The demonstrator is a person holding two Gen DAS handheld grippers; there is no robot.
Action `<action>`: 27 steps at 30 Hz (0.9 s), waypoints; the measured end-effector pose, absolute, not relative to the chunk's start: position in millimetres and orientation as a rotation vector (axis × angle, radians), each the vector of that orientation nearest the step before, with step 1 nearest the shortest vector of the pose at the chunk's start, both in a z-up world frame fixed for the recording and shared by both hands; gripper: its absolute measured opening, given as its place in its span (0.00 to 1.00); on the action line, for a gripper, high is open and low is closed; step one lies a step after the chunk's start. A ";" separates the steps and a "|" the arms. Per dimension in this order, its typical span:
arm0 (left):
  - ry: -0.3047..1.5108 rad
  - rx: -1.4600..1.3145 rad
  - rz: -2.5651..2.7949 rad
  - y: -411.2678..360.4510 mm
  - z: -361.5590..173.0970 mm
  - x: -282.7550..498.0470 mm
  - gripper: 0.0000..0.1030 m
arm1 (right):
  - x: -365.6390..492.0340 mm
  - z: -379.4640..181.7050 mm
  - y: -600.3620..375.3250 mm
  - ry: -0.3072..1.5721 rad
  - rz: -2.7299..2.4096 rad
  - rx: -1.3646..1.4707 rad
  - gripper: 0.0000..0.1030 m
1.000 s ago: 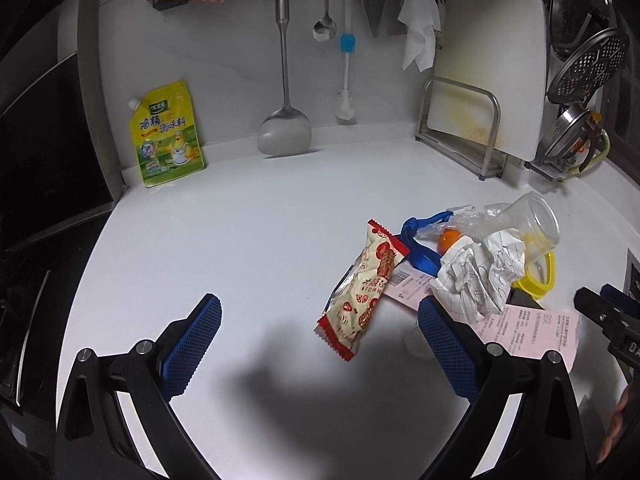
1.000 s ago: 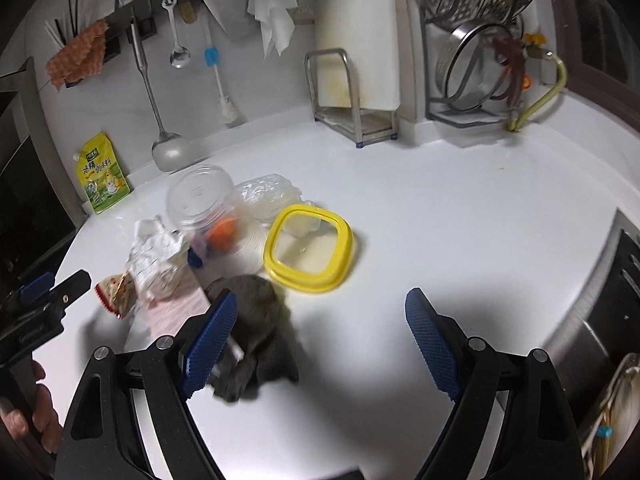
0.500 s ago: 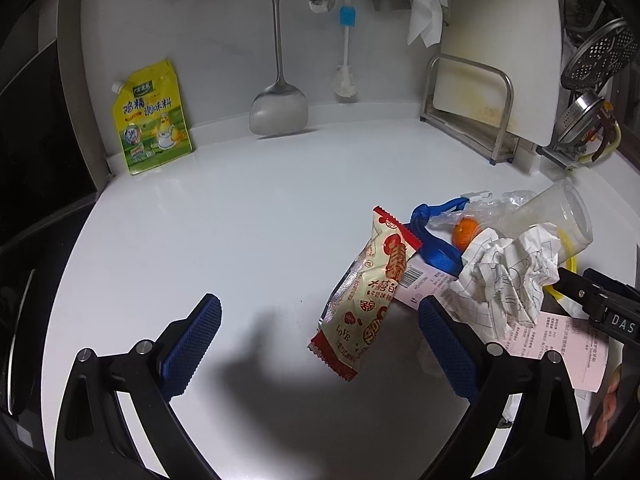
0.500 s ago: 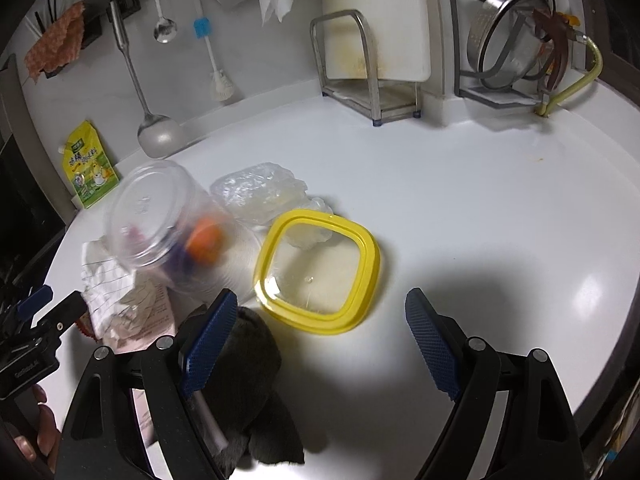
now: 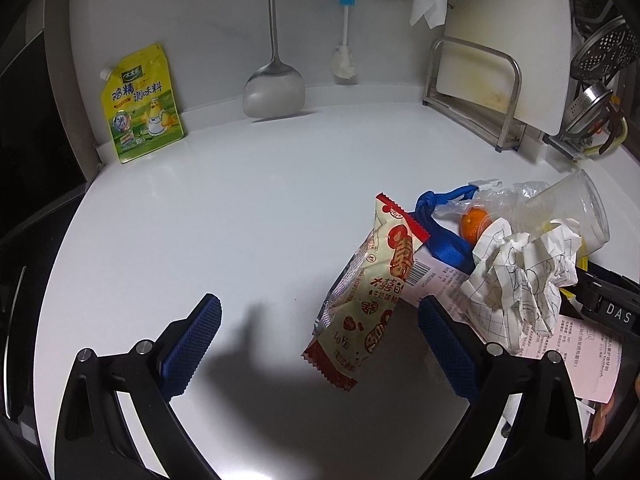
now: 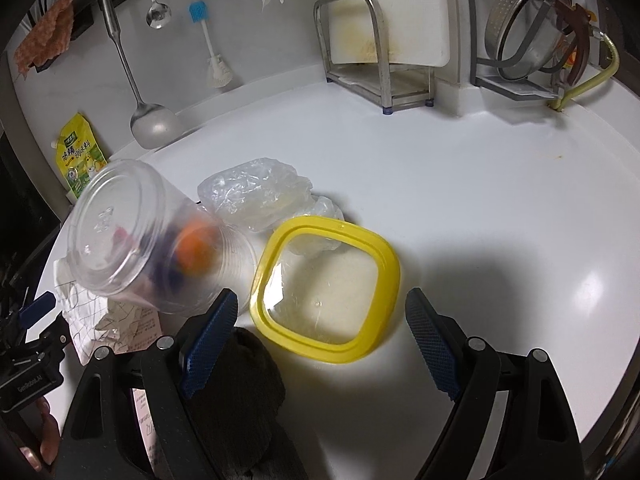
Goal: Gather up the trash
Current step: 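Move both open grippers toward the trash pile on the counter, then grasp the red-and-white snack wrapper with the left gripper while the right grasps the yellow lid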
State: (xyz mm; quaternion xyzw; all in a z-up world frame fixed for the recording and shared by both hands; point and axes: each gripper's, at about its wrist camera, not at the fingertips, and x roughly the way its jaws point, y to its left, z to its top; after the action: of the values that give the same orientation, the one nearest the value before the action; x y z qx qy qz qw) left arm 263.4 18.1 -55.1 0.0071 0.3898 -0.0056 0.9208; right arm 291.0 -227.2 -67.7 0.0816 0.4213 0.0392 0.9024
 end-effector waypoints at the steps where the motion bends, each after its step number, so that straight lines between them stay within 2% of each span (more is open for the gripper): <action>1: 0.806 0.015 -0.016 17.3 -55.6 264.7 0.94 | 290.8 -67.9 -227.3 0.871 0.081 0.169 0.79; 4: 0.821 0.017 -0.018 16.0 -57.6 269.2 0.94 | 289.1 -67.7 -227.3 0.864 0.084 0.172 0.79; 7: 0.828 0.018 -0.012 15.4 -58.6 274.2 0.94 | 288.4 -67.7 -224.7 0.863 0.084 0.155 0.69; 12: 0.818 0.025 -0.020 15.2 -58.3 275.6 0.92 | 286.1 -67.6 -224.9 0.855 0.093 0.161 0.69; 16: 0.831 0.049 -0.041 9.9 -60.8 276.4 0.68 | 283.5 -66.8 -226.6 0.847 0.091 0.167 0.68; 20: 0.846 0.036 -0.066 10.5 -63.1 277.2 0.51 | 279.9 -65.8 -229.1 0.839 0.095 0.180 0.68; 23: 0.856 0.013 -0.079 14.0 -64.3 277.3 0.31 | 277.7 -64.3 -230.8 0.832 0.096 0.189 0.68; 24: 0.854 0.003 -0.083 15.2 -64.1 276.7 0.28 | 276.1 -63.4 -231.1 0.828 0.097 0.191 0.68; 27: 0.838 -0.022 -0.090 19.7 -61.2 272.4 0.28 | 269.7 -60.7 -232.2 0.814 0.100 0.196 0.68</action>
State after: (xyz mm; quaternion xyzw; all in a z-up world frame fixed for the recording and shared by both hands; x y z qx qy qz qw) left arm 272.4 19.7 -61.2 -0.0108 0.4065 -0.0436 0.9126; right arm 269.7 -232.2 -60.7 0.0952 0.3950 0.0485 0.9124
